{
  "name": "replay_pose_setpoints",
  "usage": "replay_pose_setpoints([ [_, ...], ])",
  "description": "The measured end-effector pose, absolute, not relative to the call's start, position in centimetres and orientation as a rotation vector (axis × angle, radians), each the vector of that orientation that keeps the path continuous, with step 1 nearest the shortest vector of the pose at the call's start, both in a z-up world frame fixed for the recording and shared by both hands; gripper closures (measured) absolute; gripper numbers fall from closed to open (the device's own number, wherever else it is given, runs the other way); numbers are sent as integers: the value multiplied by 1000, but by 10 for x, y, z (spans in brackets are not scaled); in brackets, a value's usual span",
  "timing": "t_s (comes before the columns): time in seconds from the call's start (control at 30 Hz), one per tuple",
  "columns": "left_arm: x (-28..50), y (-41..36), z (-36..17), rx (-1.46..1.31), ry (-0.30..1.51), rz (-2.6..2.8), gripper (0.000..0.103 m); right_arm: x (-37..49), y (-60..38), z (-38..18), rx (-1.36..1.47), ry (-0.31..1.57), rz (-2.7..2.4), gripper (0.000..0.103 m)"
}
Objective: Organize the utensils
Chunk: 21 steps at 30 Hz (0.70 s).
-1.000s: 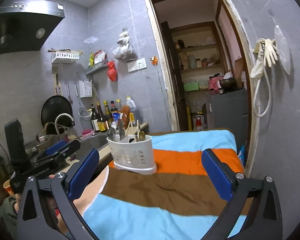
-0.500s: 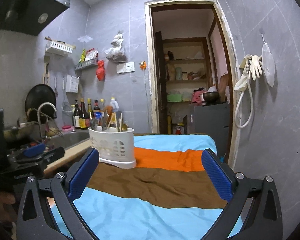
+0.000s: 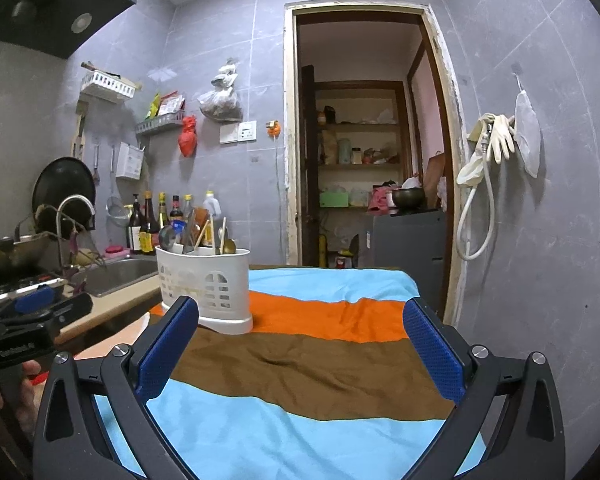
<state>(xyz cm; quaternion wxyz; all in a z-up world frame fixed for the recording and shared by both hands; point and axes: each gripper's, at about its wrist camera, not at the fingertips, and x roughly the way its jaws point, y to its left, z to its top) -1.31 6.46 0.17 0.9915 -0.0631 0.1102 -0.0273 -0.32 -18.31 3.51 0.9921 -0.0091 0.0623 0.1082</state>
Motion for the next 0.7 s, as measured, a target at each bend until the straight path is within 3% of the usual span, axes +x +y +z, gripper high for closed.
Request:
replay_pose_setpoints([
  [0.7, -16, 63, 6, -121, 198, -41, 4, -3, -183, 32, -14, 125, 215, 0],
])
